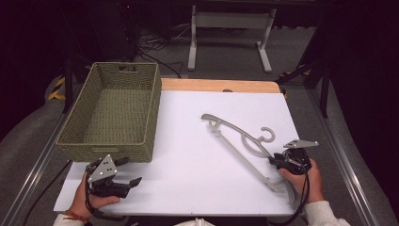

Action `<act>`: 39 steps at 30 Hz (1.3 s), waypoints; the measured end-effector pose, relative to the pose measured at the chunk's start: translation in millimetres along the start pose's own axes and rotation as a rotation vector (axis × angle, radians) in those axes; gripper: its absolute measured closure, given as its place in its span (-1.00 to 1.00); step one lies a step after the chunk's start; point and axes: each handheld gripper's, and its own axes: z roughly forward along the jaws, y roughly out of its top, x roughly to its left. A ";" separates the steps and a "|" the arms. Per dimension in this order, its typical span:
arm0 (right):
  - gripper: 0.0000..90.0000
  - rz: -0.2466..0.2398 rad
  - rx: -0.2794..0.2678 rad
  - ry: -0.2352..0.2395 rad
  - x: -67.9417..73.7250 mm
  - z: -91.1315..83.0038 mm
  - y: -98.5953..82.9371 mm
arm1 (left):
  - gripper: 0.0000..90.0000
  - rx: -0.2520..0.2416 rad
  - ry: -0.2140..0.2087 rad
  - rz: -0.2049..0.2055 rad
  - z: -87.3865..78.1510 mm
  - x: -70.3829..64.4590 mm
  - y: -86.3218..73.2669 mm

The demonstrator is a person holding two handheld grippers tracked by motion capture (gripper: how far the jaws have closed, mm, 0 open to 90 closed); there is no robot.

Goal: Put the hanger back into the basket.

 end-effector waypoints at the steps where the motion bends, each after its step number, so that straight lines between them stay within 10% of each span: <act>1: 0.52 -0.002 0.001 -0.007 0.5 0.5 0.4 | -0.61 0.004 0.002 0.002 0.2 0.2 -0.1; 8: 0.81 0.015 0.007 -0.039 3.3 2.5 2.4 | -0.60 0.005 -0.010 0.001 1.5 -0.7 0.8; 39: 0.83 -0.049 -0.017 -0.037 14.3 -1.4 7.2 | -0.57 0.003 -0.019 0.004 1.6 -0.9 1.7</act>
